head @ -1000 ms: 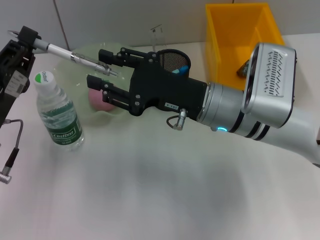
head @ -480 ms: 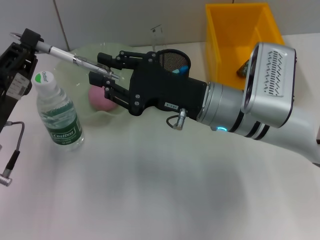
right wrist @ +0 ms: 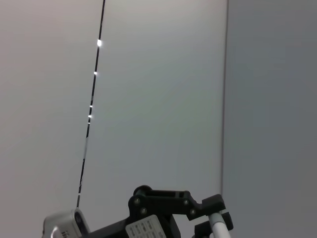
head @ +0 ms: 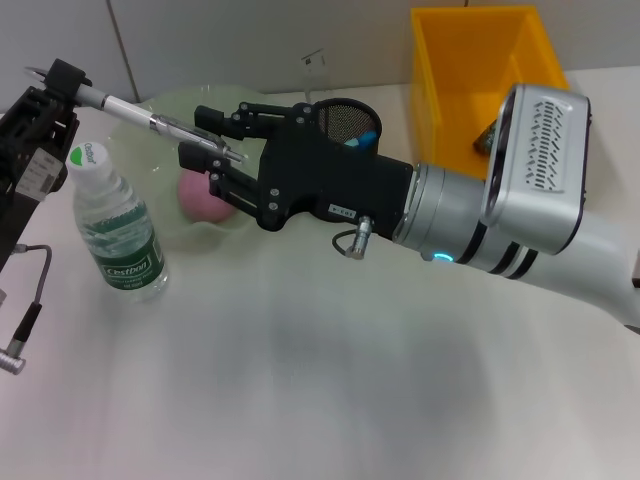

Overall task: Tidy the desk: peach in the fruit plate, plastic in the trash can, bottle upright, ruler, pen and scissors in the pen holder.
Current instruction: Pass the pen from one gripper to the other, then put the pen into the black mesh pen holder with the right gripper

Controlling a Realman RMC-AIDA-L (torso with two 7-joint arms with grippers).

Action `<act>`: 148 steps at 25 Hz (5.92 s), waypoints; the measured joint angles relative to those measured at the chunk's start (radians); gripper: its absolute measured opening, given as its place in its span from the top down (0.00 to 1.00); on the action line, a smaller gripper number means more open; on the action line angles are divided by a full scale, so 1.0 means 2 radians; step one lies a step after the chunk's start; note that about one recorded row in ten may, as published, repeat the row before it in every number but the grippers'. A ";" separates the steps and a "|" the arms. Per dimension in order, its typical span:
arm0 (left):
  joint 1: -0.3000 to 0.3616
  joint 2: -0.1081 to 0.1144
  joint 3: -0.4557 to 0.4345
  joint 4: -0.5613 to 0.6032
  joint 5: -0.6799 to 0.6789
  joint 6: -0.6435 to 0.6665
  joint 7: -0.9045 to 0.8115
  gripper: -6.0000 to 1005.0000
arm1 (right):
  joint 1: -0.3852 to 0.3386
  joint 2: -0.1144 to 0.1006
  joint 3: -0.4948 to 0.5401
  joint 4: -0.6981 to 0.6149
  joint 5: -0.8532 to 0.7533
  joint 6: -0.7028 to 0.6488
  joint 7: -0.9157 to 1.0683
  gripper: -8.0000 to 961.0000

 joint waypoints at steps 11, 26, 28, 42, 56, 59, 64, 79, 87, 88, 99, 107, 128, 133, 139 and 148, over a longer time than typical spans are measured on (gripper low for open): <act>-0.002 0.000 0.000 0.000 0.000 0.000 -0.001 0.84 | 0.001 0.000 0.006 0.002 -0.001 0.003 0.000 0.76; -0.003 0.000 0.000 0.000 0.000 -0.003 -0.001 0.84 | 0.001 0.000 0.005 0.002 -0.001 0.000 0.000 0.86; -0.004 0.000 0.000 0.000 0.000 -0.003 -0.001 0.84 | 0.000 0.000 0.005 0.002 -0.001 0.000 0.000 0.86; -0.003 0.000 0.000 0.002 0.000 -0.001 0.005 0.84 | 0.000 0.000 0.004 0.002 -0.001 0.000 0.000 0.86; -0.001 0.000 0.000 0.011 -0.001 0.000 0.005 0.83 | 0.000 0.000 0.006 0.007 -0.002 0.001 -0.011 0.86; 0.001 0.000 0.000 0.015 -0.001 0.001 0.005 0.77 | 0.000 0.000 0.006 0.007 -0.002 0.001 -0.012 0.86; 0.001 0.000 0.000 0.015 -0.001 0.003 0.006 0.71 | 0.001 0.000 0.006 0.007 -0.002 0.002 -0.012 0.86; 0.002 0.000 0.000 0.021 0.000 0.007 0.018 0.26 | -0.001 0.000 0.007 0.007 -0.001 -0.001 -0.011 0.86; 0.032 0.000 0.022 0.065 0.000 0.009 0.029 0.16 | -0.021 0.000 0.051 0.001 0.000 -0.026 -0.012 0.86; 0.032 0.000 0.022 0.065 0.000 0.009 0.029 0.16 | -0.025 0.000 0.056 -0.001 0.001 -0.032 -0.012 0.86; 0.062 0.007 0.096 0.106 0.000 0.026 0.133 0.17 | -0.049 -0.001 0.083 -0.022 0.002 -0.049 0.024 0.86; 0.076 0.014 0.136 0.135 0.033 0.030 0.229 0.17 | -0.063 -0.003 0.083 -0.050 0.002 -0.055 0.065 0.86; 0.076 0.033 0.132 0.210 0.231 -0.084 0.324 0.17 | -0.082 -0.005 0.076 -0.108 -0.001 -0.056 0.122 0.86; 0.077 0.029 0.132 0.221 0.268 -0.123 0.330 0.17 | -0.081 -0.005 0.076 -0.109 -0.001 -0.056 0.127 0.85; 0.081 0.029 0.133 0.237 0.273 -0.124 0.337 0.17 | -0.082 -0.005 0.076 -0.130 -0.002 -0.056 0.176 0.85; 0.076 0.026 0.134 0.241 0.281 -0.129 0.342 0.17 | -0.093 -0.006 0.039 -0.208 -0.003 -0.045 0.305 0.84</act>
